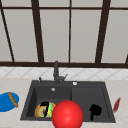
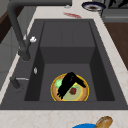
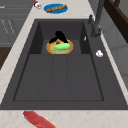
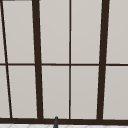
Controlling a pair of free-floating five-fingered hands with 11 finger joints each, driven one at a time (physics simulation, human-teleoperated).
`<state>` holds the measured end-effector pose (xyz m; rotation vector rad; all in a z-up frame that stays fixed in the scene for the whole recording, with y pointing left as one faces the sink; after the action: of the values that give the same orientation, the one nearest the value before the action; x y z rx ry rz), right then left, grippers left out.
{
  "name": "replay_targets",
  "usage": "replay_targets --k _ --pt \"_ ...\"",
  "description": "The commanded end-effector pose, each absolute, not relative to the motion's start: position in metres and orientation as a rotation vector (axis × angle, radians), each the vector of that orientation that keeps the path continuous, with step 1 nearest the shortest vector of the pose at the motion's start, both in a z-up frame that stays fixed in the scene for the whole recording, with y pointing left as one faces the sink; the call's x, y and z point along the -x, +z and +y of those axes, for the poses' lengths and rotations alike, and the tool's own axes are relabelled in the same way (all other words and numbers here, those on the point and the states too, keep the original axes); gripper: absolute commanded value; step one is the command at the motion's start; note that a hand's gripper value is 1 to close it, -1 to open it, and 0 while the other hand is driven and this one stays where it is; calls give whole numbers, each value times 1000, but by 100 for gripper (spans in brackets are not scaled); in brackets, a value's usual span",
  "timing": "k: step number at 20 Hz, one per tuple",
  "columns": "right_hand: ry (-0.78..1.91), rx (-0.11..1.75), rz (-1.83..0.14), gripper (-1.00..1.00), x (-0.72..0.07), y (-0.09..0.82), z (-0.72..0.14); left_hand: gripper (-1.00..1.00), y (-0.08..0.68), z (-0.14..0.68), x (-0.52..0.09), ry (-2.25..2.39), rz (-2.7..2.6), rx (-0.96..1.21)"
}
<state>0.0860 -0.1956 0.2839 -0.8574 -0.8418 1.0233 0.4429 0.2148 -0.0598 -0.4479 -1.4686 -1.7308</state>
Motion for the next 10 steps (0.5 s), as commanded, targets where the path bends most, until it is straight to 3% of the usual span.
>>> replay_targets --k 1,10 --pt "1023 857 -842 0 -86 284 -196 -100 -60 217 -447 -1684 -1646 441" --pt "1023 857 -842 0 -86 284 -196 -100 -74 228 -416 -1547 -1636 552"
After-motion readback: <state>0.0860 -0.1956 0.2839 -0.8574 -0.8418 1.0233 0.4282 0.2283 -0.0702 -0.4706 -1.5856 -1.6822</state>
